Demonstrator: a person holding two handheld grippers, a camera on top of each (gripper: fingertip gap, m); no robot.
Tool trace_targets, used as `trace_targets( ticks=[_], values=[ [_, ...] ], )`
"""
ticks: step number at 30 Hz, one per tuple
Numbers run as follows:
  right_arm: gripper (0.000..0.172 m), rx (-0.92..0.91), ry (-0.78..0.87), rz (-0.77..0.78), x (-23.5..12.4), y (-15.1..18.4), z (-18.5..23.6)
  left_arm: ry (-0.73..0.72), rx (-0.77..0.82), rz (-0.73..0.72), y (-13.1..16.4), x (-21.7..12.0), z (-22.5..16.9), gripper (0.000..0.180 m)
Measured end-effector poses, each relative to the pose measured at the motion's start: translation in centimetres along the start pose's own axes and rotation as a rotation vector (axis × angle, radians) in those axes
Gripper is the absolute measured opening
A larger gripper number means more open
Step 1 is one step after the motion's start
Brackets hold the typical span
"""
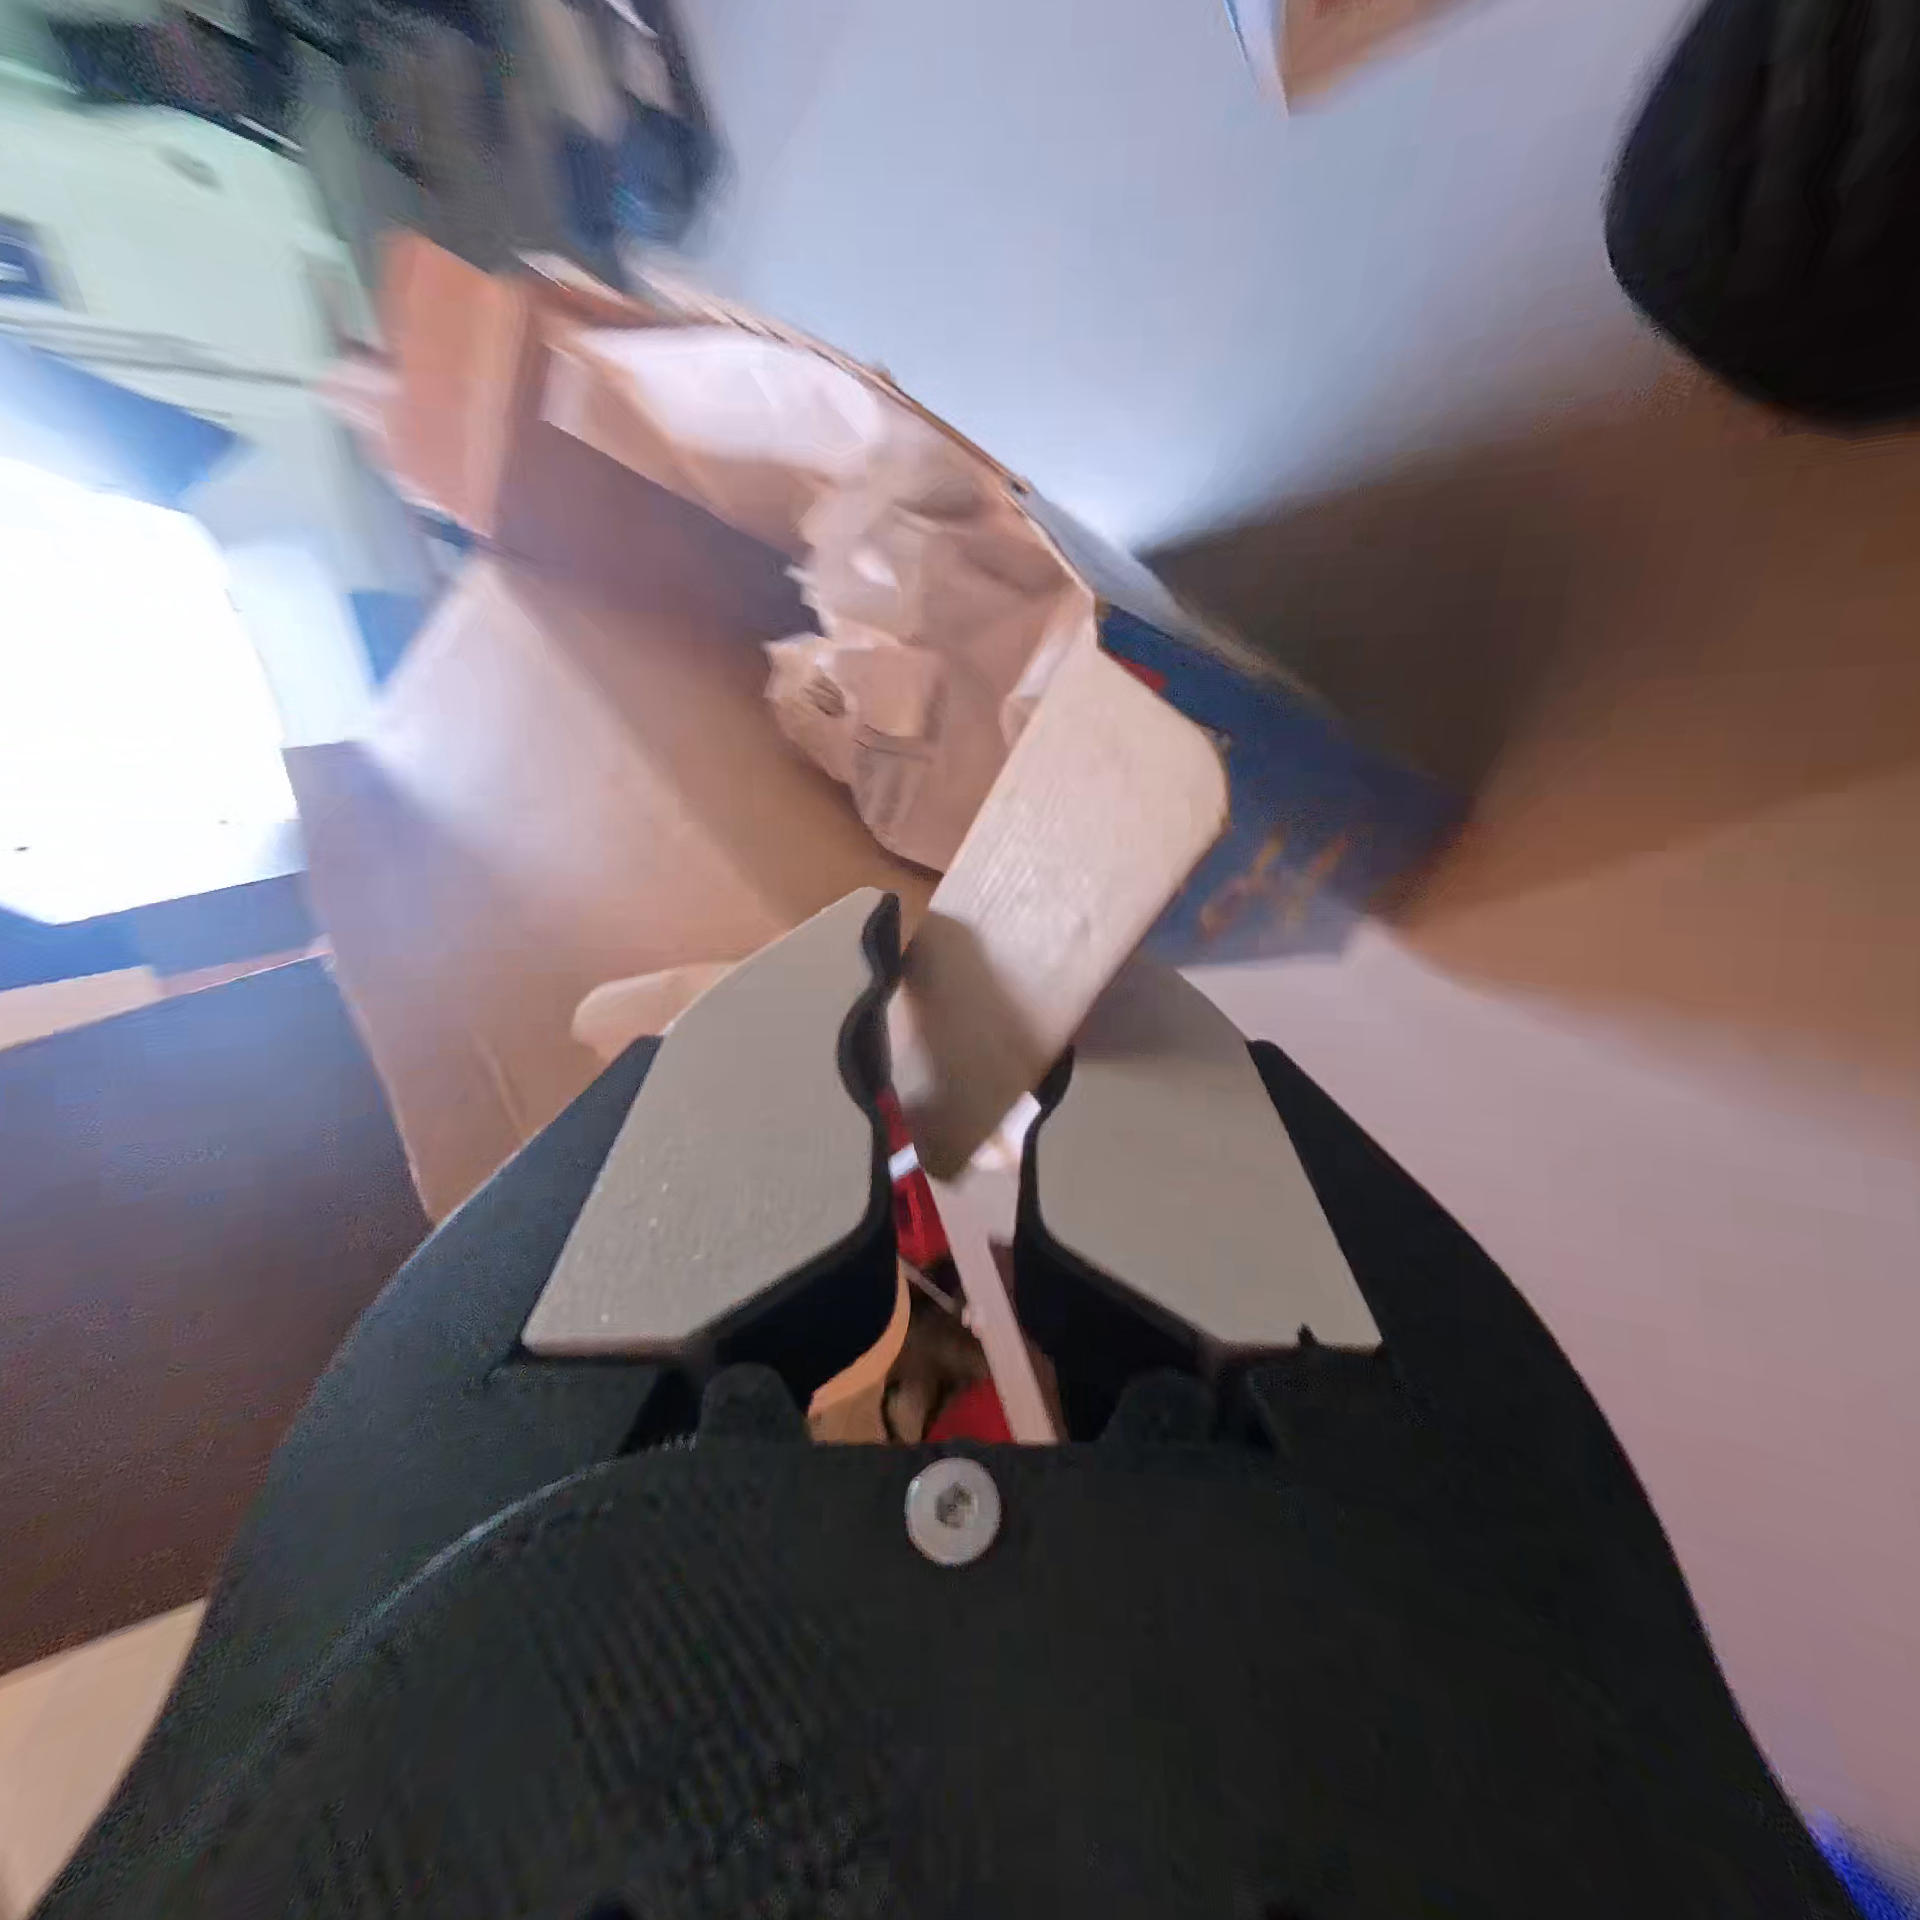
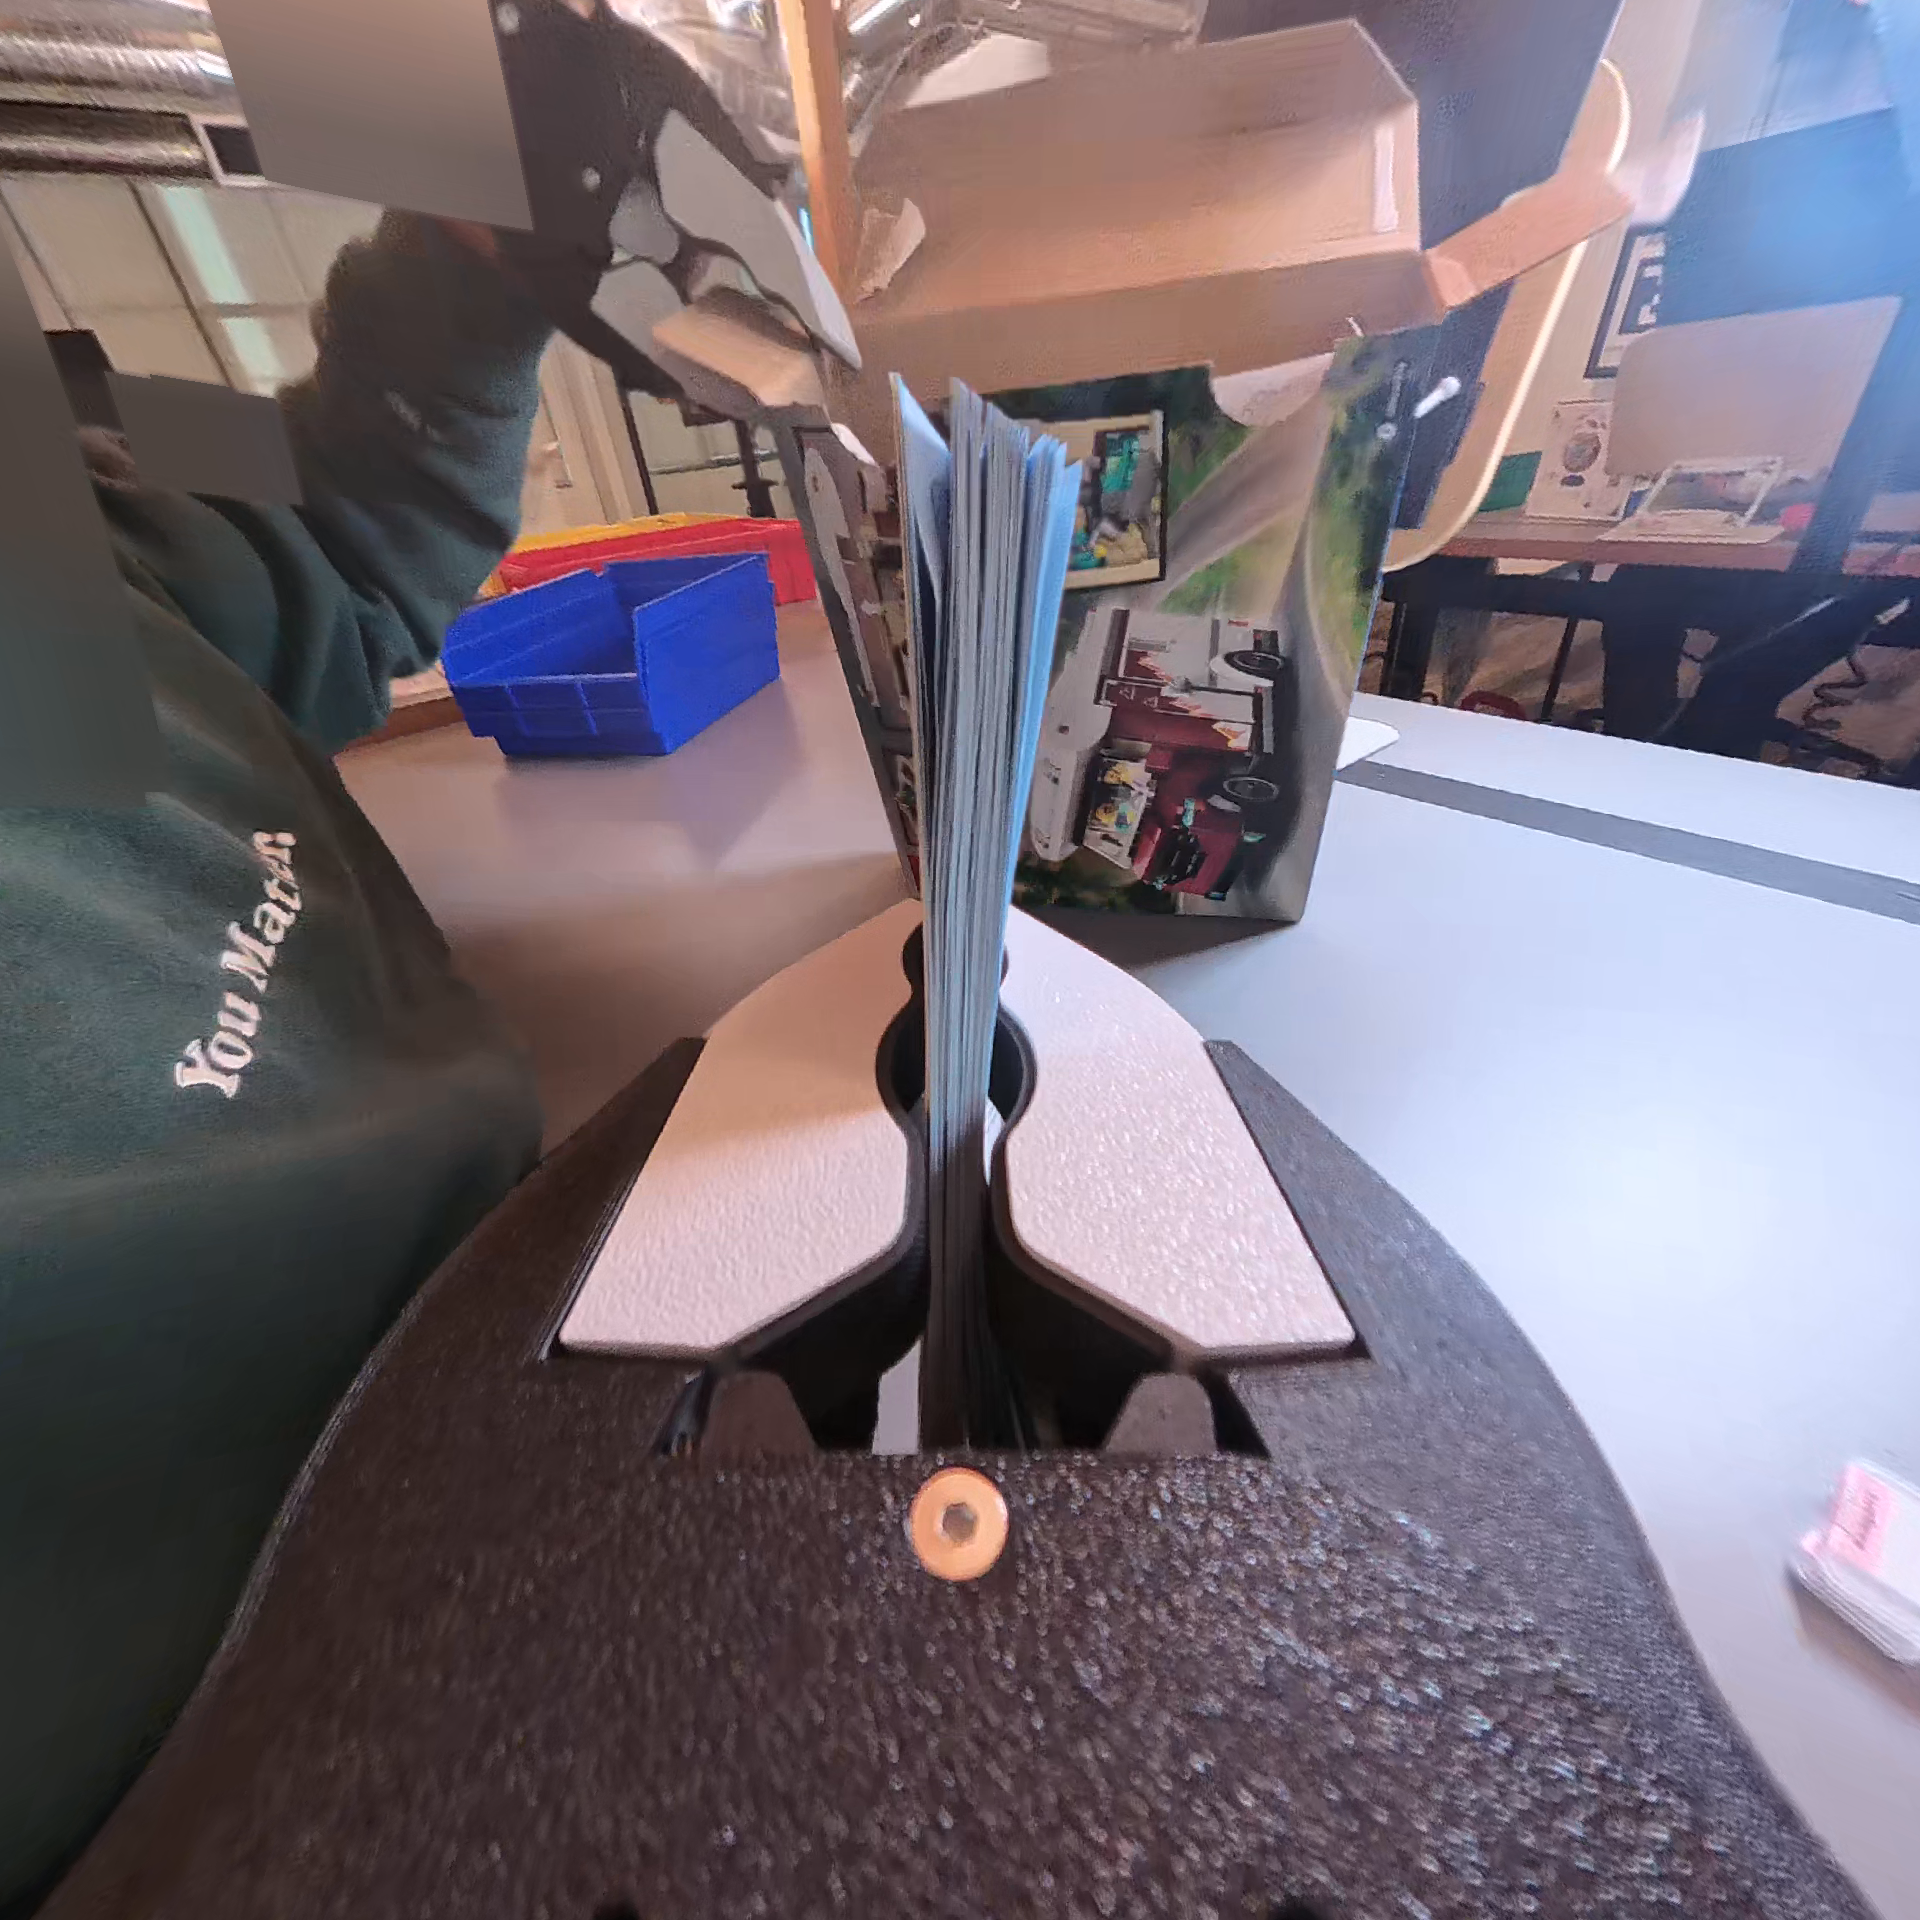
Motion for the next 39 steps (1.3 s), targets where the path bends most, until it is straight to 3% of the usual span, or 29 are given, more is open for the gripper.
trace_targets(
  ticks=[1, 4, 6, 7, 9, 11, 13, 14, 17, 21, 28, 32, 36, 39],
  values=[
    [0.005, 0.004, -0.012, -0.007, 0.3, 0.0, 0.3, -0.088, -0.044, -0.11, -0.3, -1.0, -0.3, 0.016],
    [0.005, 0.025, -0.051, -0.046, 0.9, -0.8, 1.5, -0.347, -0.307, -0.588, -0.8, -5.0, -1.6, 0.059],
    [0.005, 0.049, -0.077, -0.095, 0.8, -2.0, 2.1, -0.403, -0.509, -0.873, 1.5, -5.7, -3.5, 0.08],
    [0.004, 0.062, -0.087, -0.123, 0.6, -2.8, 2.3, -0.403, -0.612, -0.898, 3.4, -3.9, -4.2, 0.091],
    [0.005, 0.083, -0.085, -0.166, 0.5, -4.5, 2.1, -0.248, -0.82, -0.823, 5.2, 3.4, -5.4, 0.121],
    [0.005, 0.099, -0.062, -0.21, 0.7, -6.3, 1.7, -0.075, -0.891, -0.739, 3.1, 9.9, -6.7, 0.133],
    [0.005, 0.126, -0.039, -0.248, 0.6, -7.5, 1.7, -0.157, -0.807, -0.538, 2.3, 13.7, -6.7, 0.119],
    [0.005, 0.133, -0.019, -0.259, 0.4, -7.7, 1.6, -0.18, -0.739, -0.536, 1.4, 14.4, -6.7, 0.101],
    [0.005, 0.193, 0.027, -0.283, 0.0, -7.5, 1.1, -0.283, -0.605, -0.417, 0.9, 15.8, -6.3, 0.099],
    [0.004, 0.382, 0.03, -0.326, -0.6, -6.6, -0.4, -0.325, -0.502, -0.363, 1.0, 15.9, -7.1, 0.098],
    [0.004, 1.0, -0.24, -0.541, 1.3, -4.3, -1.9, -0.338, -0.44, -0.327, 1.6, 15.4, -8.3, 0.098],
    [0.004, 1.161, -0.377, -0.752, 3.2, -3.7, -1.5, -0.34, -0.431, -0.33, 1.6, 15.4, -8.3, 0.099],
    [0.004, 1.119, -0.474, -0.952, 3.8, -4.8, -1.8, -0.349, -0.411, -0.312, 2.1, 15.3, -8.6, 0.098],
    [0.004, 1.254, -0.322, -0.84, 6.6, -1.1, -3.8, -0.351, -0.433, -0.32, 2.8, 14.9, -8.7, 0.099]
  ],
)
Point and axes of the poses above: each gripper's, where its closed fingertips meet, x out along the fingers, y out of its underside, z = x × y across the jaws, the point moved 4 cm from there along -x, back along the fingers, and after that the axes turned 11 degrees about y, right-handed, at the moved point
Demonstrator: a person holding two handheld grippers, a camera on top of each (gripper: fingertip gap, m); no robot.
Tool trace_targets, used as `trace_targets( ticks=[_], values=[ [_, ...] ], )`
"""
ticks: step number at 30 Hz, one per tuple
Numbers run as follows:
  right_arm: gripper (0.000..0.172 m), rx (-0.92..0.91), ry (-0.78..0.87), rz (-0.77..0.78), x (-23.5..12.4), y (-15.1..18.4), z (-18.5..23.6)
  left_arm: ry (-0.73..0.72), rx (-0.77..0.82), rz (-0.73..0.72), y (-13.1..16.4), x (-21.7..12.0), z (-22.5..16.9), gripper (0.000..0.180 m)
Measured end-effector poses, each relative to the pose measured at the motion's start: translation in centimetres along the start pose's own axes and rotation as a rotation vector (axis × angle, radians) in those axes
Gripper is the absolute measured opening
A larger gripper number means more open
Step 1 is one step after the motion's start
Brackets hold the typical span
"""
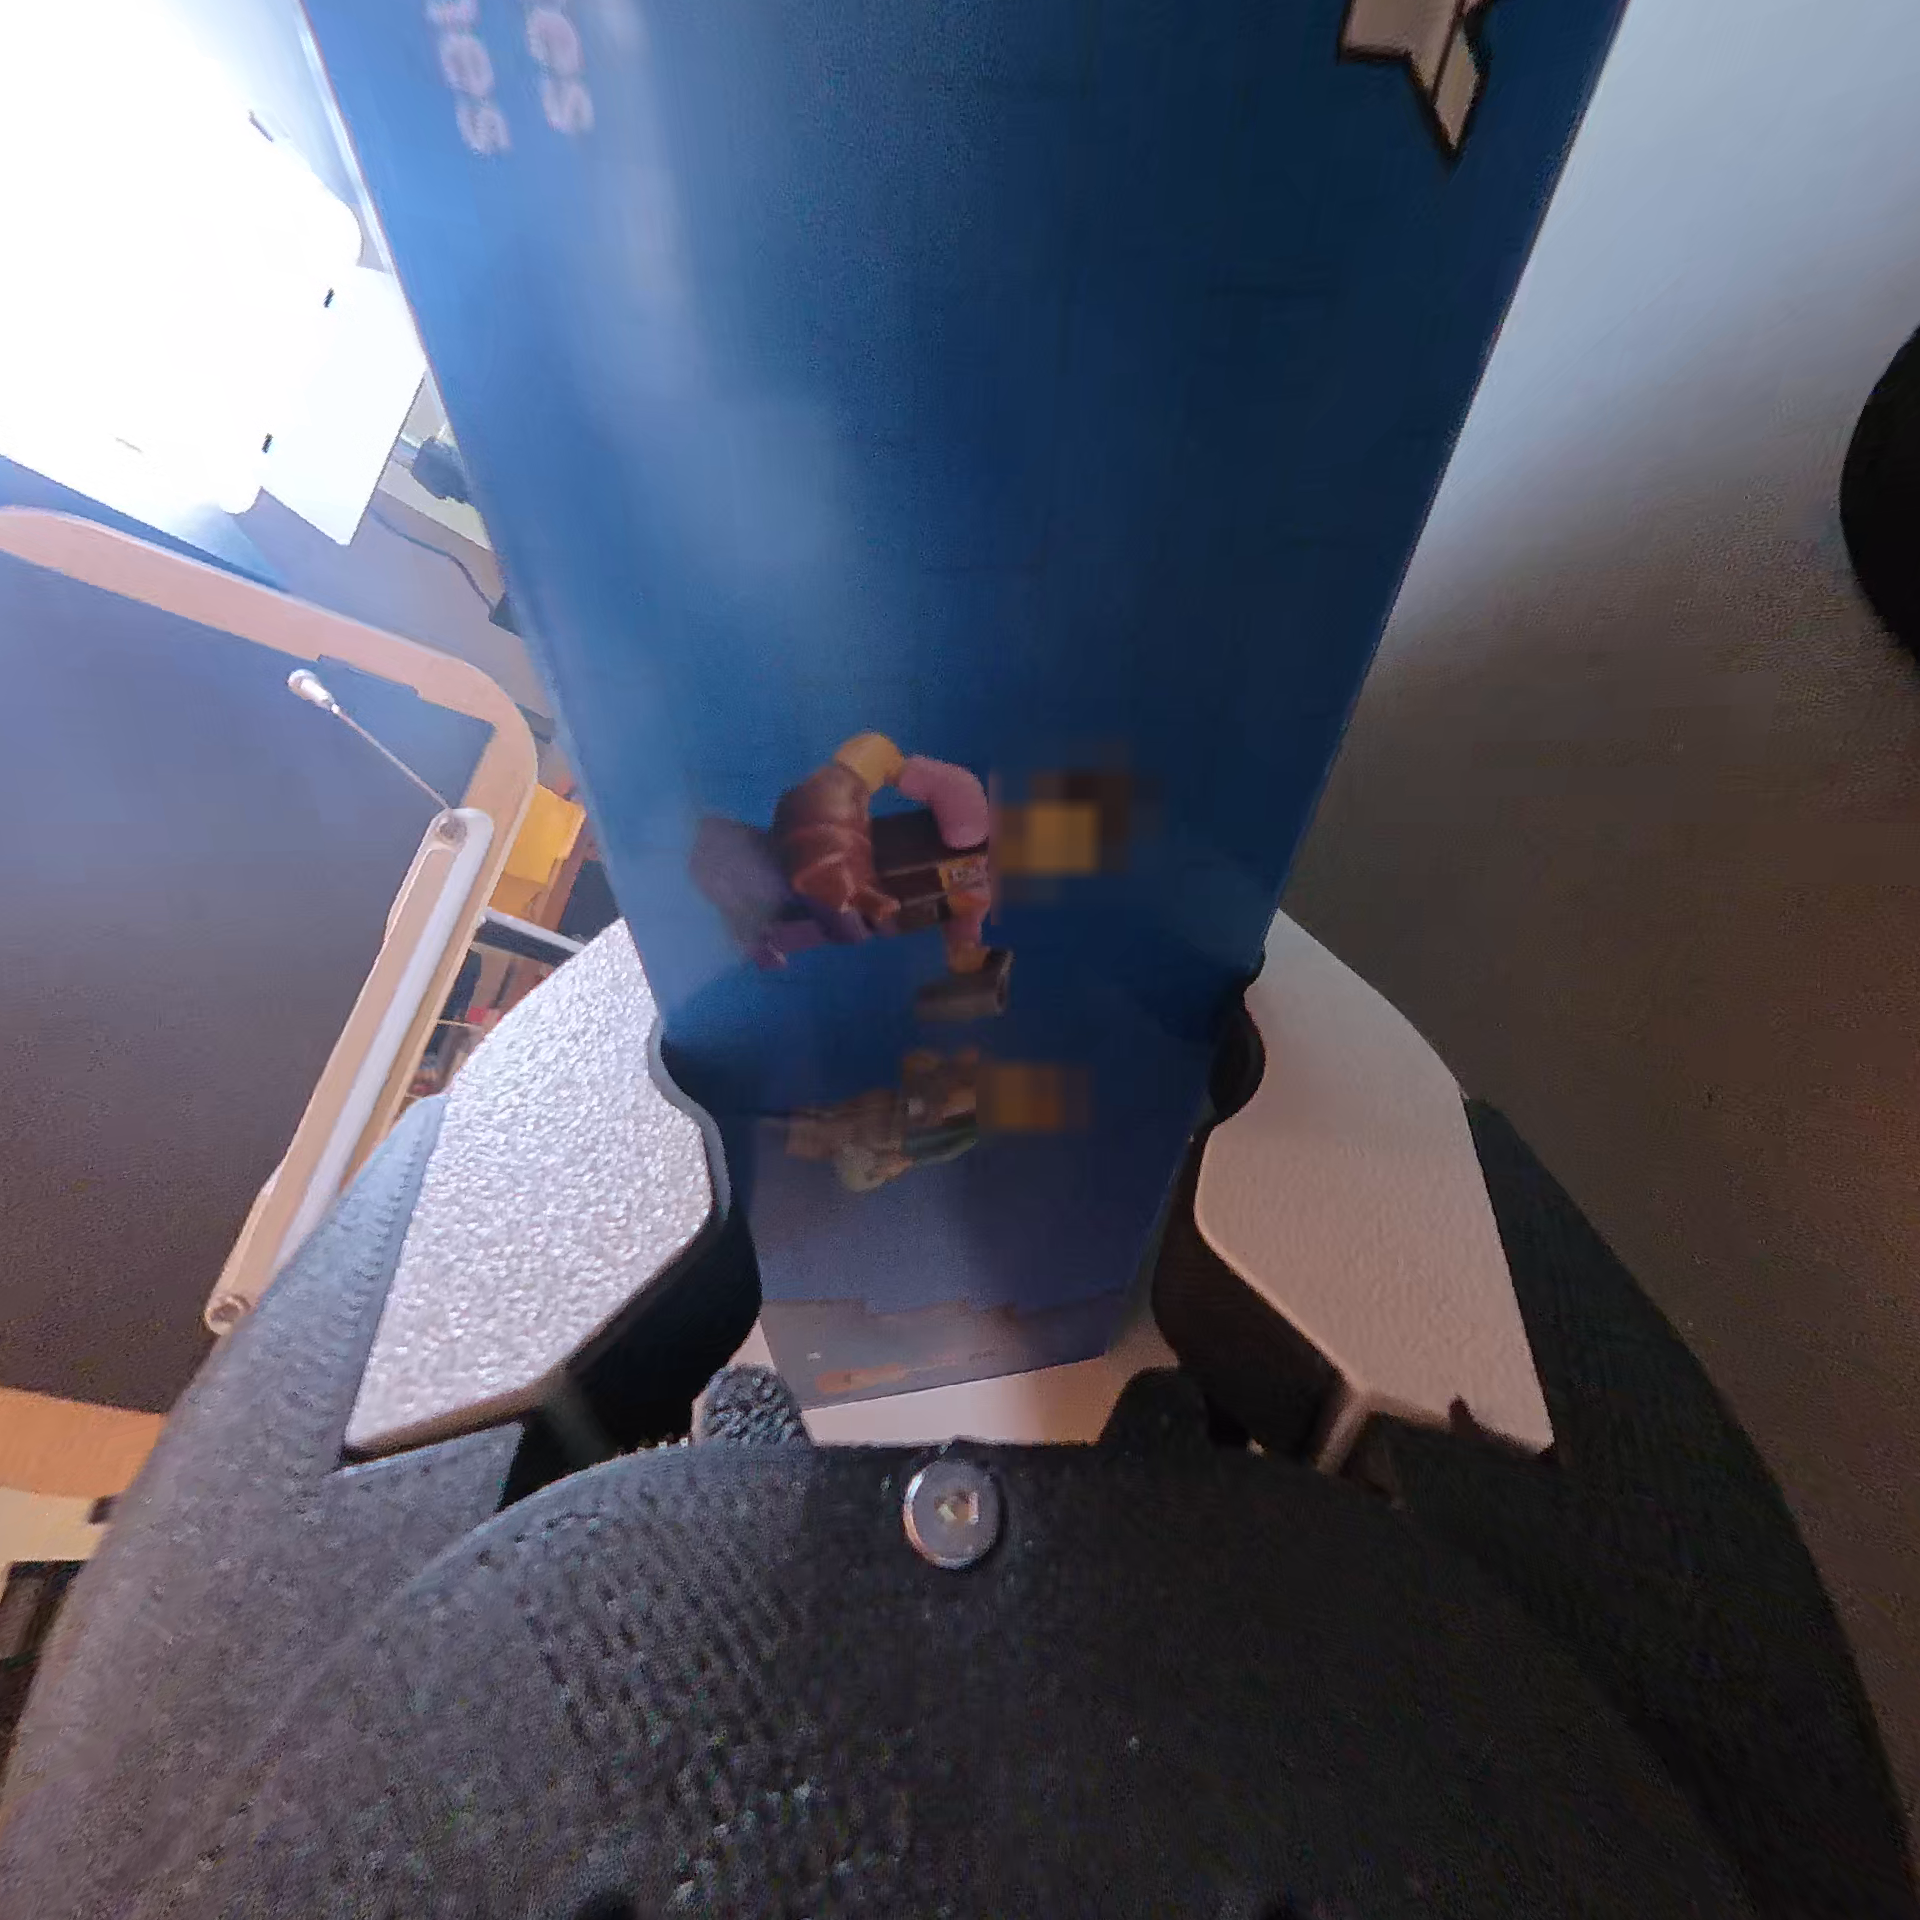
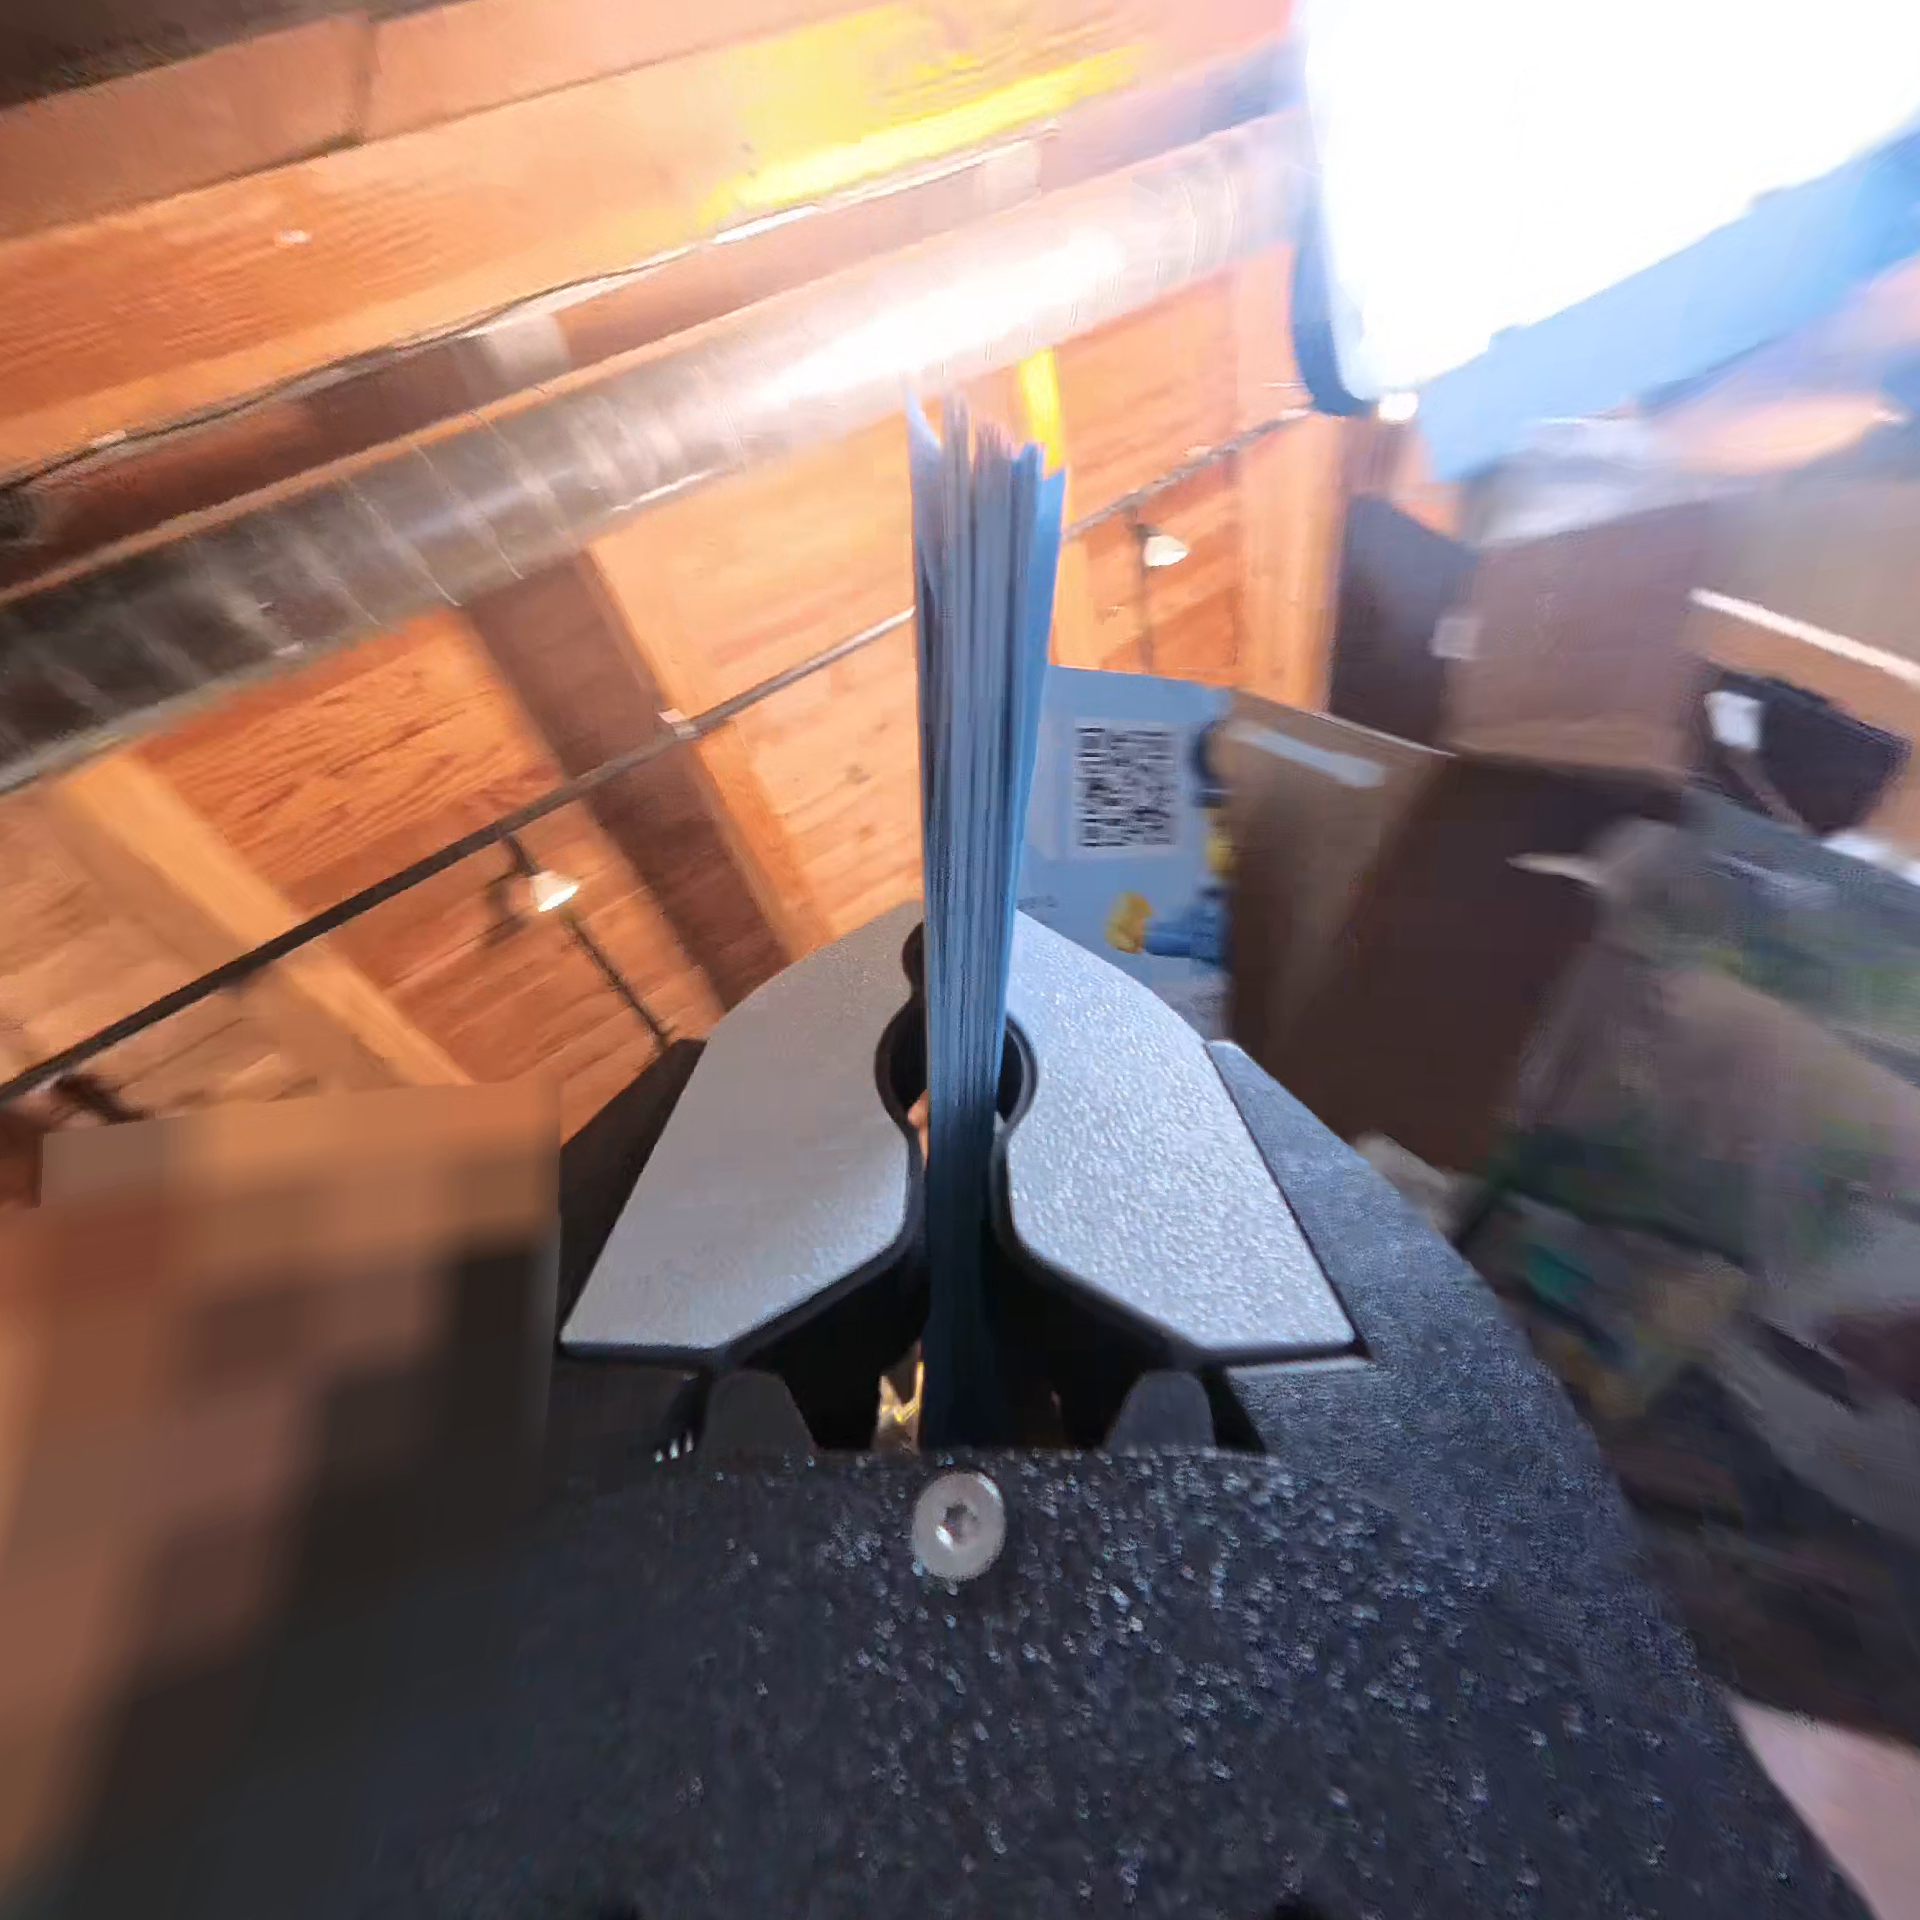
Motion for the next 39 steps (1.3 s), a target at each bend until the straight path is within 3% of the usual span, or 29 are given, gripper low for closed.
trace_targets(
  ticks=[2, 4, 9, 12, 16, 19, 21, 26, 32, 36, 39],
  values=[
    [0.005, 0.047, 0.323, 0.098, -1.6, 1.5, -5.4, -0.002, -0.032, -0.009, 0.6, -0.6, 0.5, 0.099],
    [0.005, 0.034, 0.523, 0.224, -3.4, 3.7, -8.2, -0.022, 0.013, 0.019, 1.7, -1.0, 0.5, 0.099],
    [0.005, -0.09, 0.705, 0.429, -3.9, 5.0, -7.7, -0.051, 0.06, 0.07, 3.5, -2.5, 0.5, 0.099],
    [0.005, -0.041, 0.708, 0.419, -3.3, 5.8, -6.6, -0.058, 0.114, 0.086, 4.2, -3.1, 0.0, 0.099],
    [0.006, 0.028, 0.577, 0.249, -1.6, 5.7, -6.0, -0.078, 0.135, 0.081, 4.5, -3.6, -0.2, 0.099],
    [0.005, 0.125, 0.432, 0.033, -1.3, 4.0, -6.6, -0.082, 0.192, 0.103, 5.2, -3.8, -0.7, 0.099],
    [0.005, 0.112, 0.42, 0.001, -1.2, 3.5, -7.3, -0.077, 0.214, 0.109, 5.3, -4.0, -1.2, 0.098],
    [0.005, 0.003, 0.572, 0.13, -0.2, 6.4, -9.9, -0.065, 0.215, 0.083, 5.6, -4.4, -1.1, 0.097],
    [0.008, -0.239, 0.724, 0.464, 0.4, 8.0, -10.7, -0.044, 0.197, 0.067, 6.4, -5.7, -0.8, 0.097],
    [0.03, -0.317, 0.653, 0.783, 0.7, 10.7, -10.3, -0.026, 0.198, 0.062, 6.6, -6.3, -0.8, 0.097],
    [0.019, -0.262, 0.599, 0.859, 1.1, 11.6, -10.1, -0.016, 0.179, 0.045, 6.5, -6.8, -0.8, 0.097]
  ],
)
Point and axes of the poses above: each gripper's, where its closed fingertips meet, x out along the fingers, y out of its underside, z = x × y across the jaws, the point moved 4 cm from there along -x, back along the fingers, and after that the axes turned 11 degrees about y, right-handed, at the moved point
